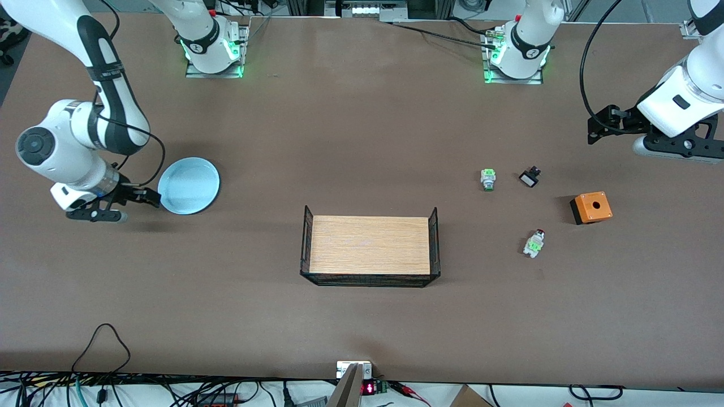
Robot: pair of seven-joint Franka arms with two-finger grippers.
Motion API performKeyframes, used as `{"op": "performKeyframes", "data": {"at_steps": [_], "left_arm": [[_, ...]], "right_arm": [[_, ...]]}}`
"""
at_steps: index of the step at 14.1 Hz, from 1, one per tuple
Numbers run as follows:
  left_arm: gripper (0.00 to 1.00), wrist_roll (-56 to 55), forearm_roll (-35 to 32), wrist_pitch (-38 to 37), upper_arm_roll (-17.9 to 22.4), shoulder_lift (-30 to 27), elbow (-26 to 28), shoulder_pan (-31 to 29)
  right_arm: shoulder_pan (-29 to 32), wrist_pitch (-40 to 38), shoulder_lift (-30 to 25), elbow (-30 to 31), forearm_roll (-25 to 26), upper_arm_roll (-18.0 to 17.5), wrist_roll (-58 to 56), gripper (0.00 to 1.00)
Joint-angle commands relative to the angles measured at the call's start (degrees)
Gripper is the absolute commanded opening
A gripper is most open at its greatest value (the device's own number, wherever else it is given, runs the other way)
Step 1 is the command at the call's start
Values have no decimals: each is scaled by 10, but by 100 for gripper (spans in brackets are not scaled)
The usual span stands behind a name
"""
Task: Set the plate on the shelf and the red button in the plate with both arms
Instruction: 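Lower the right gripper and pinch the plate rim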
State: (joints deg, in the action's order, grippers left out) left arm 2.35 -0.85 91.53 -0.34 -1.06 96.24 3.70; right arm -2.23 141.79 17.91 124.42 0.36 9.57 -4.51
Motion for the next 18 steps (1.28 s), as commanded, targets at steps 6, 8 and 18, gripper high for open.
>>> {"op": "performKeyframes", "data": {"at_steps": [6, 8, 18], "left_arm": [[100, 3, 4, -14, 2, 8, -18, 0], [100, 3, 4, -14, 2, 8, -18, 0], [100, 3, 4, -14, 2, 8, -18, 0]], "right_arm": [[7, 9, -10, 75, 9, -5, -35, 100], [9, 16, 16, 73, 8, -5, -34, 100], [20, 10, 27, 74, 8, -5, -34, 54]]}}
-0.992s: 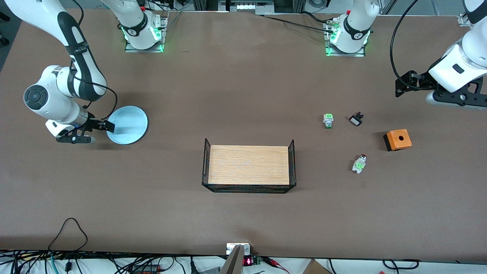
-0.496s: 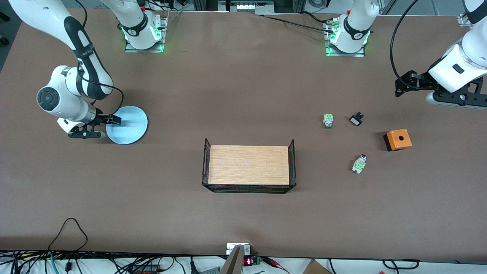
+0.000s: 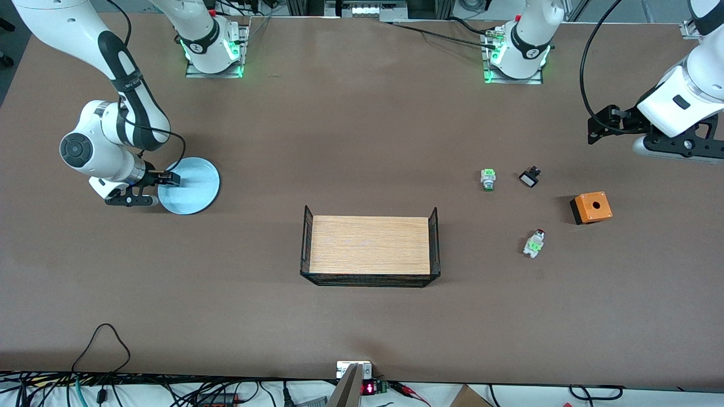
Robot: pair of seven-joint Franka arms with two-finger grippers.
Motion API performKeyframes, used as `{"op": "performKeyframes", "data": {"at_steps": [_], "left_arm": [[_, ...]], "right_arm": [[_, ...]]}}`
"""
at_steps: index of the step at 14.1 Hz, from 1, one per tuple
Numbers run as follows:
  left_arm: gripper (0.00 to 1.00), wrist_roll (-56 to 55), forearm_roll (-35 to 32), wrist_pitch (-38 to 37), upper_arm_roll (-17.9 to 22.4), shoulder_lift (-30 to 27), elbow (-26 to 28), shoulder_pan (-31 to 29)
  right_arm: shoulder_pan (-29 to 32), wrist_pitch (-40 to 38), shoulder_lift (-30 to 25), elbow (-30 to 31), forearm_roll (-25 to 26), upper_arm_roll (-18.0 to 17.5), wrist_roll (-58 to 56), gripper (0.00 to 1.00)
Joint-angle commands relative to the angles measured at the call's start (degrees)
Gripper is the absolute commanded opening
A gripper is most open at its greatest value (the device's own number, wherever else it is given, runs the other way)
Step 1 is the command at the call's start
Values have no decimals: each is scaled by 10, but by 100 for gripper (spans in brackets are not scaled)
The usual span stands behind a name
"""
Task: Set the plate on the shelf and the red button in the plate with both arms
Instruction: 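Lower the right gripper and pinch the plate rim, then lift the plate with the right gripper and carry it over the tray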
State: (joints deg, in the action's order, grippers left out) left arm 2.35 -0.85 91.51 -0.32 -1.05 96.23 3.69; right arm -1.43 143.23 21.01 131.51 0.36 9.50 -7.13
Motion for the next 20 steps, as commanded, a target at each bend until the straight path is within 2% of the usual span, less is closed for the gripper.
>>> {"op": "performKeyframes", "data": {"at_steps": [1, 2, 5, 7, 10, 14, 17, 20], "left_arm": [[100, 3, 4, -13, 2, 8, -18, -1], [100, 4, 4, -13, 1, 8, -18, -1], [100, 4, 4, -13, 2, 8, -18, -1], [100, 4, 4, -13, 2, 8, -18, -1], [100, 4, 4, -13, 2, 8, -18, -1], [100, 4, 4, -13, 2, 8, -18, -1], [100, 4, 4, -13, 2, 8, -18, -1], [100, 4, 4, -13, 2, 8, -18, -1]], "right_arm": [[13, -5, -4, 4, 8, -5, -8, 41], [12, -7, -4, 3, 8, -5, -8, 27], [10, -8, -4, 3, 8, -5, -9, 8], [9, -8, -8, 2, 8, -5, -10, 0], [9, -32, -25, -10, 6, -16, -9, 0], [8, -119, -50, -59, -21, -38, 35, 0], [9, -209, -63, -107, -26, -41, 45, 0], [9, -239, -90, -121, -34, -50, 46, 0]]}}
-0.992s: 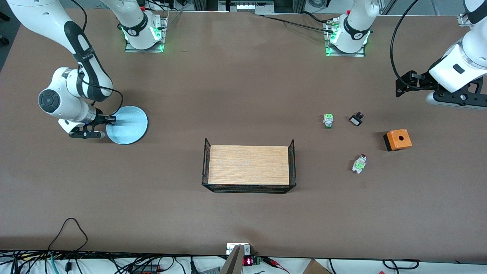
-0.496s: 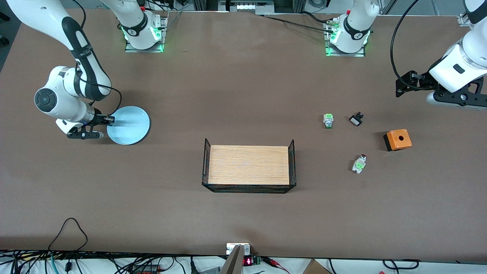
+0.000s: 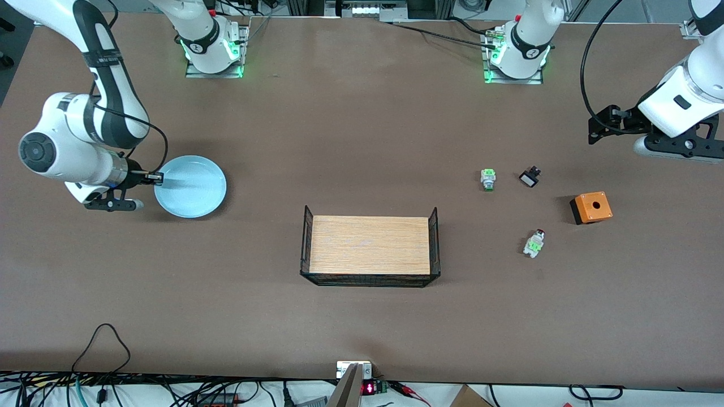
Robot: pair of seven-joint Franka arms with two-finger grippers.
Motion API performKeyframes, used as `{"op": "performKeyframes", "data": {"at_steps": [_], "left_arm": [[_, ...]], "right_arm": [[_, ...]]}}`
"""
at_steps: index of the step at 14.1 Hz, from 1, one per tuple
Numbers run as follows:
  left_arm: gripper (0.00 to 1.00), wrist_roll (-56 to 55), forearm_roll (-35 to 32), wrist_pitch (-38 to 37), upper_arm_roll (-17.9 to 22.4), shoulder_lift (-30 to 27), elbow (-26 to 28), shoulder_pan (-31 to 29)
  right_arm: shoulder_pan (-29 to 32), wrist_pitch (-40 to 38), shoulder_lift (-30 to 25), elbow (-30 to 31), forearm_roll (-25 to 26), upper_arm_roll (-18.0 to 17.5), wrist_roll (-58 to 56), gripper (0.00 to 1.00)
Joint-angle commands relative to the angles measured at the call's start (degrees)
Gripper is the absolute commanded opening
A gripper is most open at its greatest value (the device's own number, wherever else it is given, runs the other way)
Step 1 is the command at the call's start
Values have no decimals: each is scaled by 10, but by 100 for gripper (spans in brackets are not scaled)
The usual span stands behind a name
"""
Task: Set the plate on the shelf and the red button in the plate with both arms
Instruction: 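Lift the plate with the right gripper and carry it over the tray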
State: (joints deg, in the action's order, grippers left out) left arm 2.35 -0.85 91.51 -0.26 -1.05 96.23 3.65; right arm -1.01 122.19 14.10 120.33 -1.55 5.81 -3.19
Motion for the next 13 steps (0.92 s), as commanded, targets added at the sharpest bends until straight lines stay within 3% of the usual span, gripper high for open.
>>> {"op": "performKeyframes", "data": {"at_steps": [1, 7, 13], "left_arm": [[100, 4, 4, -13, 2, 8, -18, -1], [100, 4, 4, -13, 2, 8, -18, -1], [100, 4, 4, -13, 2, 8, -18, -1]], "right_arm": [[5, -49, -28, -18, -32, -26, 11, 0], [3, -216, -72, -146, -136, -65, 133, 0], [-17, -247, -79, -222, -192, -130, 348, 0]]}}
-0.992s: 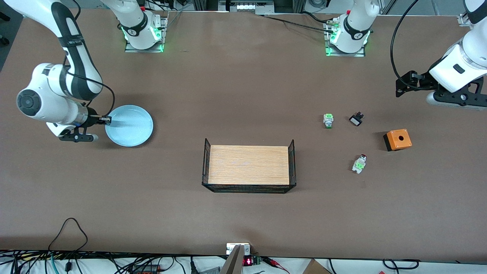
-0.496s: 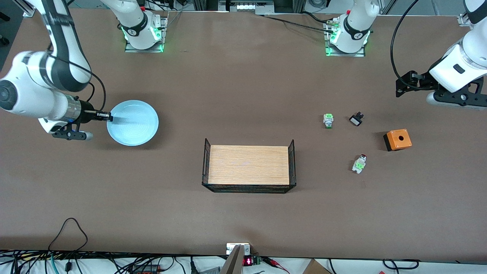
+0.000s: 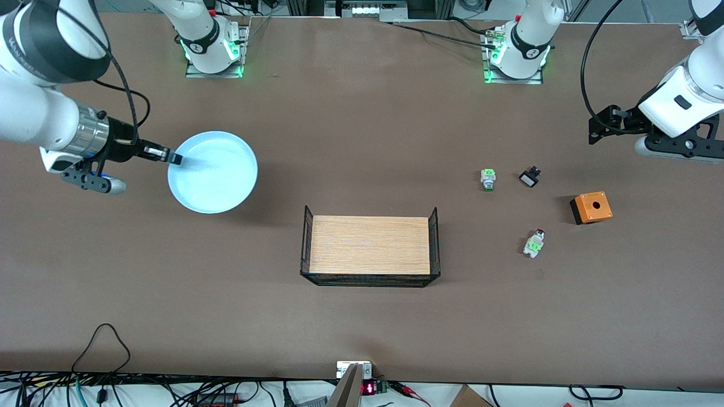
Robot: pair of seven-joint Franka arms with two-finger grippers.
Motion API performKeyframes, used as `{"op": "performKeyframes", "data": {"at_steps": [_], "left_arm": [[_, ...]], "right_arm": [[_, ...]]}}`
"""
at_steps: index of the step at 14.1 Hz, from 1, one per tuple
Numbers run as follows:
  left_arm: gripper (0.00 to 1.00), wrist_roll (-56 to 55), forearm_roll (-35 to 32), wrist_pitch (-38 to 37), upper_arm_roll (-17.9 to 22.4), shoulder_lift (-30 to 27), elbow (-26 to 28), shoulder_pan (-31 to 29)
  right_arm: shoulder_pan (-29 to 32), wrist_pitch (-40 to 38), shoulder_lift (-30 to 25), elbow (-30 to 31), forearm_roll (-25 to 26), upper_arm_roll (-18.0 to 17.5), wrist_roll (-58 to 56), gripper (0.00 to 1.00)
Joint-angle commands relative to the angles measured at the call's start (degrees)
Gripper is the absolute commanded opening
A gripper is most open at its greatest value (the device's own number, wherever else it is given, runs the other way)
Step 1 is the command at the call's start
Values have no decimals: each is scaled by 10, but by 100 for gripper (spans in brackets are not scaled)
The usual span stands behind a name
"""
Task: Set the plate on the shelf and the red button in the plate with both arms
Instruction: 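Lift the plate with the right gripper and carry it over the tray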
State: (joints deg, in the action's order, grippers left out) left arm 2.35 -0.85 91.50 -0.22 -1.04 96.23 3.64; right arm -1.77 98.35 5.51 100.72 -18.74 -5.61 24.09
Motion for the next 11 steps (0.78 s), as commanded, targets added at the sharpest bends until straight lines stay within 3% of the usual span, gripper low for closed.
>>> {"op": "performKeyframes", "data": {"at_steps": [1, 4, 11], "left_arm": [[100, 4, 4, -13, 1, 8, -17, 0], [100, 4, 4, -13, 1, 8, -17, 0], [100, 3, 5, -15, 1, 9, -18, 0]], "right_arm": [[-25, -6, 7, -32, -23, -17, 114, 0], [-72, 2, 12, -41, -26, -17, 223, 0], [-159, 103, 34, -48, -29, -17, 401, 0]]}}
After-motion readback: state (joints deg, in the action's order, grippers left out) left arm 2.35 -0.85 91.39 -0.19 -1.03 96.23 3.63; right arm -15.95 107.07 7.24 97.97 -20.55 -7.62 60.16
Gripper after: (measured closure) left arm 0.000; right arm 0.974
